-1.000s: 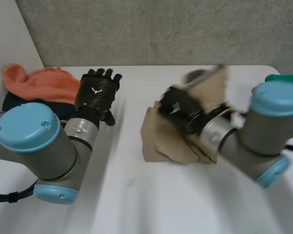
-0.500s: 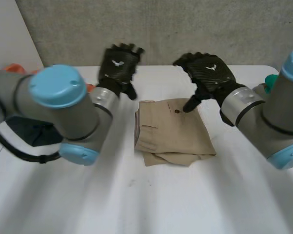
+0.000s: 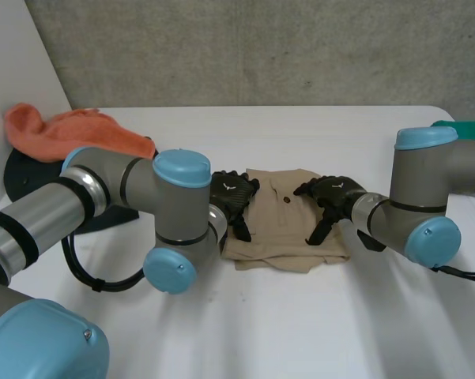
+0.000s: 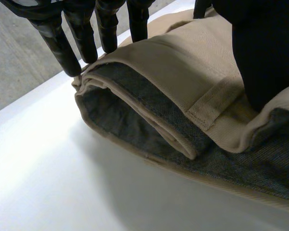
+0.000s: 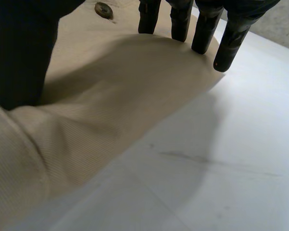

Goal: Fold the laundry.

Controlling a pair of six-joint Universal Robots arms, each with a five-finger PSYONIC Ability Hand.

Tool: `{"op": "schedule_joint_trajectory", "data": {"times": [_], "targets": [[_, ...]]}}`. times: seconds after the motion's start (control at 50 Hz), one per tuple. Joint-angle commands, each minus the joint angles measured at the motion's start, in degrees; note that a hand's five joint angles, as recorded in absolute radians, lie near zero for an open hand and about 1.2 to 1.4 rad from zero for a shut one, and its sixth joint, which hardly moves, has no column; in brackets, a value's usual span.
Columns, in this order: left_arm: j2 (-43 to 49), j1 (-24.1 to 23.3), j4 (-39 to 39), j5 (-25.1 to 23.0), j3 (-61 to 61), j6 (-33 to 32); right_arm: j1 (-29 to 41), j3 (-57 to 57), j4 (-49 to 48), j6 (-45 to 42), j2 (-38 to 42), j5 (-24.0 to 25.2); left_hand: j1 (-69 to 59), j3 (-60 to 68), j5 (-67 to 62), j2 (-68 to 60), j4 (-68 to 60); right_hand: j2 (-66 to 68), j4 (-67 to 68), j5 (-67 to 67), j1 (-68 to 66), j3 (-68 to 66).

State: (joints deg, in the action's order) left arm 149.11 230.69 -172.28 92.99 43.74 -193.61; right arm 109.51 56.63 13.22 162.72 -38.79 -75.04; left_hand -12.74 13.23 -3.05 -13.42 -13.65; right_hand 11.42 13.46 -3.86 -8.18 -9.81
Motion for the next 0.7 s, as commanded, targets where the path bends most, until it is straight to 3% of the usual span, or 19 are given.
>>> {"op": "schedule_joint_trajectory", "data": {"times": [0.02, 0.16, 0.3, 0.34, 0.4, 0.48, 0.56, 0.7], "targets": [[-7.2, -0.3, 0.8, 0.1, 1.5, 0.2, 0.5, 2.0, -1.6, -2.1, -8.0, -2.0, -2.7, 2.2, -2.4, -2.0, -1.8, -1.4, -3.5, 3.9, -1.8, -0.2], [-18.8, -0.2, -2.1, -2.1, 6.3, 0.3, 0.2, 11.8, -10.6, -0.6, -21.0, -2.4, 0.0, -0.5, 0.3, 0.7, 0.9, -1.4, -3.5, 3.9, -1.8, -0.2], [-32.2, 0.5, -3.9, -14.3, 17.3, 0.3, 0.8, 26.5, -17.3, -1.3, -29.1, -2.7, -0.7, 0.2, -0.4, 0.0, 0.2, -1.4, -3.5, 3.9, -1.8, -0.2], [-36.7, 1.2, -3.9, -20.4, 21.3, 0.3, 0.9, 29.5, -18.3, -1.4, -29.7, -2.6, -0.8, 0.3, -0.5, -0.2, 0.1, -1.4, -3.5, 3.9, -1.8, -0.2], [-41.4, 3.0, -3.9, -27.3, 26.5, 0.4, 1.8, 35.6, -21.8, -1.8, -29.9, -2.1, -0.7, 0.2, -0.4, 0.0, 0.2, -1.4, -3.5, 3.9, -1.8, -0.2], [-44.3, 4.8, -3.9, -32.9, 30.2, 1.0, 5.0, 41.6, -30.3, -2.8, -28.9, -1.9, -0.8, 0.3, -0.5, -0.2, 0.1, -1.4, -3.5, 3.9, -1.8, -0.2], [-45.2, 4.9, -3.9, -34.1, 31.8, 2.2, 6.5, 44.4, -38.1, -3.9, -24.9, -1.9, -0.8, 0.3, -0.5, -0.2, 0.1, -1.4, -3.5, 3.9, -1.8, -0.2], [-45.2, 5.0, -3.9, -34.1, 32.5, 2.5, 7.7, 43.0, -42.1, -7.1, -17.9, -2.2, -0.7, 0.2, -0.4, 0.0, 0.2, -1.4, -3.5, 3.9, -1.8, -0.2]]}}
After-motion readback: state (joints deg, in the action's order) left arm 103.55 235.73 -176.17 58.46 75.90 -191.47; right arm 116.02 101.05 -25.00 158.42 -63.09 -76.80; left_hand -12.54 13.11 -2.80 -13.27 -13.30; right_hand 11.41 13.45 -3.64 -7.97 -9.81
